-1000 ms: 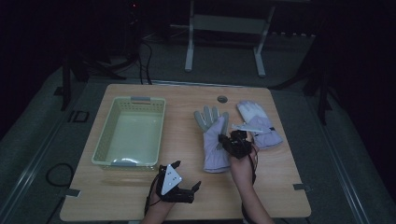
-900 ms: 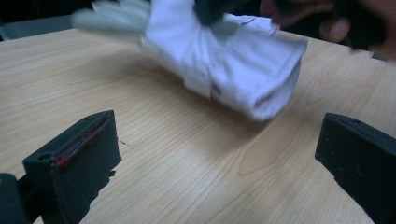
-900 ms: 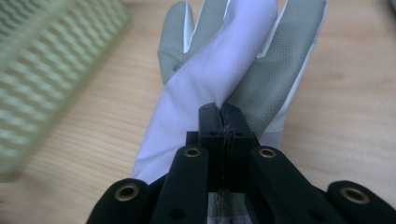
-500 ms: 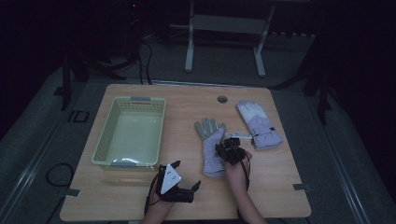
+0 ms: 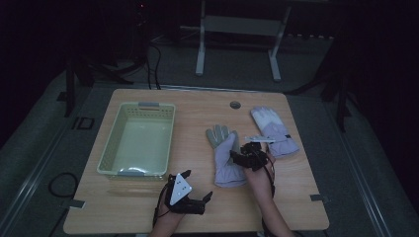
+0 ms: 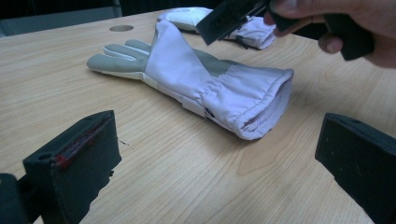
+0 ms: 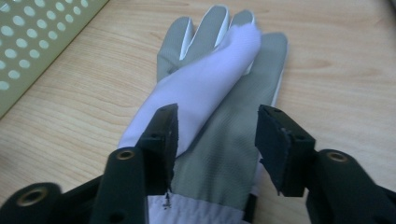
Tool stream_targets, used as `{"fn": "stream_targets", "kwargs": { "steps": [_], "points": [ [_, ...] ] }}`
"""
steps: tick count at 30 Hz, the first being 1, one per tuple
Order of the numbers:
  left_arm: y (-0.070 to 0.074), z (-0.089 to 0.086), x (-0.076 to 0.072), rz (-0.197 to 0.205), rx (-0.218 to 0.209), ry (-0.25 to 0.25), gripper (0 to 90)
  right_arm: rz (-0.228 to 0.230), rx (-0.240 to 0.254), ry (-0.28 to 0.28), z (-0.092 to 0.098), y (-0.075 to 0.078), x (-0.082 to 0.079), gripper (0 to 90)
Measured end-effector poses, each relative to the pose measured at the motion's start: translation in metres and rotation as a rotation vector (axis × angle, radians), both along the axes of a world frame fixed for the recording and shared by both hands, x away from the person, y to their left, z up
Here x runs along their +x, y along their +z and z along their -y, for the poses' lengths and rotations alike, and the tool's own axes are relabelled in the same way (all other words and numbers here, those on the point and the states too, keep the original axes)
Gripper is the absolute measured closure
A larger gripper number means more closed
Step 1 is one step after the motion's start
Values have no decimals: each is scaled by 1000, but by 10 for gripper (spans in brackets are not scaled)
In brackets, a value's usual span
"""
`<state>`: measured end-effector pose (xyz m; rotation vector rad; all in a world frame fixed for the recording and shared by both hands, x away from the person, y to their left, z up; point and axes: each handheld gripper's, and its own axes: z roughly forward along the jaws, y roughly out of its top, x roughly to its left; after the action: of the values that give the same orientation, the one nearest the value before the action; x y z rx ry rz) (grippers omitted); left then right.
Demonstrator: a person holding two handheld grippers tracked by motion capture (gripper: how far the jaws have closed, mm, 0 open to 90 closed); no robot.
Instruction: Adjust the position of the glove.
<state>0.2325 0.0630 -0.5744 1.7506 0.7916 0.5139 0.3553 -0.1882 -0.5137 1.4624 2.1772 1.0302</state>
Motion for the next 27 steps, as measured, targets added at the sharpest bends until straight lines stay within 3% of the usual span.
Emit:
{"fn": "stream_targets", "kwargs": {
  "steps": [6, 13, 20, 27],
  "points": [
    [0, 0, 0, -1, 0, -2, 0, -10, -2, 21, 13, 7, 7, 437],
    [0, 0, 0, -1, 2, -2, 0, 32, -30, 27, 30, 17, 11, 430],
    [0, 0, 0, 0, 3, -3, 0, 65, -34, 30, 69, 28, 18, 366],
    [0, 0, 0, -5, -1, -3, 0, 81, -39, 43, 102, 34, 24, 390]
  ]
}}
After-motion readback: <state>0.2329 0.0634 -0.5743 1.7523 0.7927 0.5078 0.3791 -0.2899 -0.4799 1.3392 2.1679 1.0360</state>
